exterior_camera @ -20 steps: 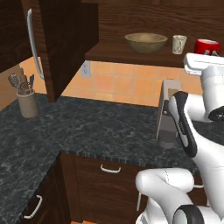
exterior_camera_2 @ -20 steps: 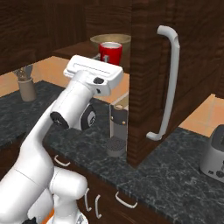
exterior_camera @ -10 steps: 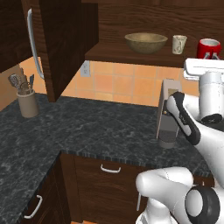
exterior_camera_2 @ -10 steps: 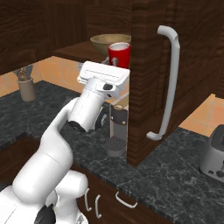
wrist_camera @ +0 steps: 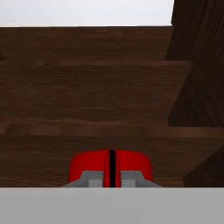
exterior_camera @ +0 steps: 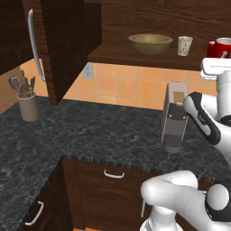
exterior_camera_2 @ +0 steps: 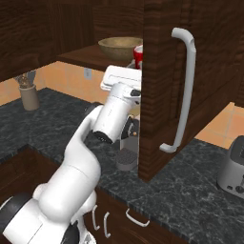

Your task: Gather all objects into one cabinet and sort the glasses and bowls to opposite sides.

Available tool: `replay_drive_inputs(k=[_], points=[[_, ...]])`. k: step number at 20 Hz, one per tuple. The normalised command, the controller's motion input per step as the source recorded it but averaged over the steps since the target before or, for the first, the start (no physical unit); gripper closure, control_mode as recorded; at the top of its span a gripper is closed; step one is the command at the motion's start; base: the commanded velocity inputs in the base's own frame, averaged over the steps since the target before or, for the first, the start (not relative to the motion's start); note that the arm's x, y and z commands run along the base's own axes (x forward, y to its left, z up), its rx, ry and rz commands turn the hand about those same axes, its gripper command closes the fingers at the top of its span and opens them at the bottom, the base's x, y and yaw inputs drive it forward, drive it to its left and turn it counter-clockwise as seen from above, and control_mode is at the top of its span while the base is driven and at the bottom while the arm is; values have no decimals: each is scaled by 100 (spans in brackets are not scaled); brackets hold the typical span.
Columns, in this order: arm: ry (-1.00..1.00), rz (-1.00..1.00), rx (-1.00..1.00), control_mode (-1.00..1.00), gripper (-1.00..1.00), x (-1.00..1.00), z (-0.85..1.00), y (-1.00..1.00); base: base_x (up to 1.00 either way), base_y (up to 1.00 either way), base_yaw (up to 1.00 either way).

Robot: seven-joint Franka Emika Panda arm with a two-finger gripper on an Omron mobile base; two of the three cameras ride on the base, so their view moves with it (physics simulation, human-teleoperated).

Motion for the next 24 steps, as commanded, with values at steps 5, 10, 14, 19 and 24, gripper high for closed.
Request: replay_drive_inputs(k=[5,10,14,19,24], points=[[-1,0,4,-100,100,20,-6,-6,0,0,0],[0,0,4,-100,100,23,-42,-1,0,0,0],[0,0,4,-100,100,29,-20,0,0,0,0],[0,0,1,-100,100,48,-4,5,0,0,0],[0,0,0,-100,100,61,-12,11,0,0,0]])
